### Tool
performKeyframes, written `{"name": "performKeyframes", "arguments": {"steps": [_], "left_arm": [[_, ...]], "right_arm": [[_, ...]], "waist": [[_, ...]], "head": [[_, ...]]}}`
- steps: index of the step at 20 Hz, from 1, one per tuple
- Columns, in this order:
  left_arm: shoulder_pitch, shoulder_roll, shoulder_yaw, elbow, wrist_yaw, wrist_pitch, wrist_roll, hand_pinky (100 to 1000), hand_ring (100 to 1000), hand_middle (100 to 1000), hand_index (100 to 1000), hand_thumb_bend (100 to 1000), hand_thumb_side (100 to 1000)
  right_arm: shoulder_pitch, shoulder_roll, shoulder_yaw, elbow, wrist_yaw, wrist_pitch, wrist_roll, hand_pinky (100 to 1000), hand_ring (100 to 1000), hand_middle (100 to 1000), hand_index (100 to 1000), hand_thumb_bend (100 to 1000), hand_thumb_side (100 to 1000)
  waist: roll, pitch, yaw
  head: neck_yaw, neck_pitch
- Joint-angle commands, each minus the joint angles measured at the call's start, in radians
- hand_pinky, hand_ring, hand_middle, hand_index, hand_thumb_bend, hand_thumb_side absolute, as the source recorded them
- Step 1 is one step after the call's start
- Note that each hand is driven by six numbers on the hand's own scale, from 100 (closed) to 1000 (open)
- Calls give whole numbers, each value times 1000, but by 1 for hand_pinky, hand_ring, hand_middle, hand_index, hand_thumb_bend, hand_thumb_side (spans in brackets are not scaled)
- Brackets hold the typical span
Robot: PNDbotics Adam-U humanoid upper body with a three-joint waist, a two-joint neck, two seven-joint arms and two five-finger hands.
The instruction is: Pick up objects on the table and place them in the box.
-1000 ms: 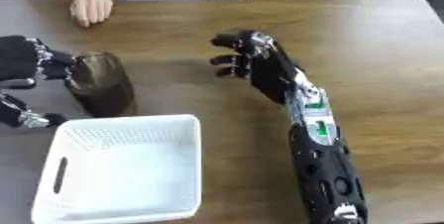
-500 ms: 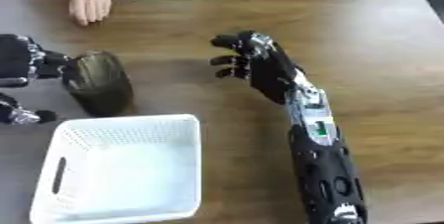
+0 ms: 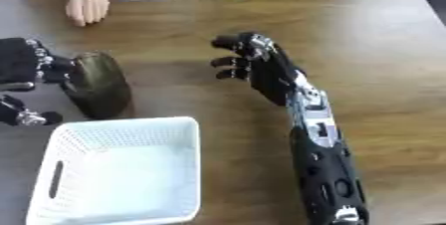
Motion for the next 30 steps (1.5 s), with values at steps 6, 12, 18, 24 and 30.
{"name": "performKeyframes", "arguments": {"steps": [6, 12, 18, 24, 30], "left_arm": [[-37, -4, 16, 2, -24, 1, 50, 100, 100, 475, 652, 365, 191], [-33, -10, 14, 5, -49, 1, 104, 100, 100, 160, 330, 212, 144], [-27, -12, 7, 18, -65, 1, 128, 100, 100, 122, 296, 194, 132], [-28, -17, 2, 14, -60, 1, 132, 100, 100, 116, 292, 187, 130], [-24, -19, 7, 14, -49, 1, 134, 100, 100, 107, 287, 187, 119]], "right_arm": [[-30, -9, 6, -13, 3, -5, 2, 779, 829, 960, 942, 100, 1000], [-29, -11, 4, -12, 2, -4, 2, 779, 829, 960, 942, 100, 1000], [-28, -13, 3, -13, 2, -3, 2, 779, 829, 960, 941, 100, 1000], [-28, -13, 4, -12, 3, -4, 2, 779, 829, 960, 941, 100, 1000], [-28, -13, 3, -12, 3, -4, 2, 780, 829, 960, 941, 100, 1000]], "waist": [[2, -7, -14], [3, -7, -15], [2, -6, -10], [2, -5, -8], [2, -5, -7]], "head": [[17, -24], [14, -23], [12, -19], [12, -19], [11, -19]]}}
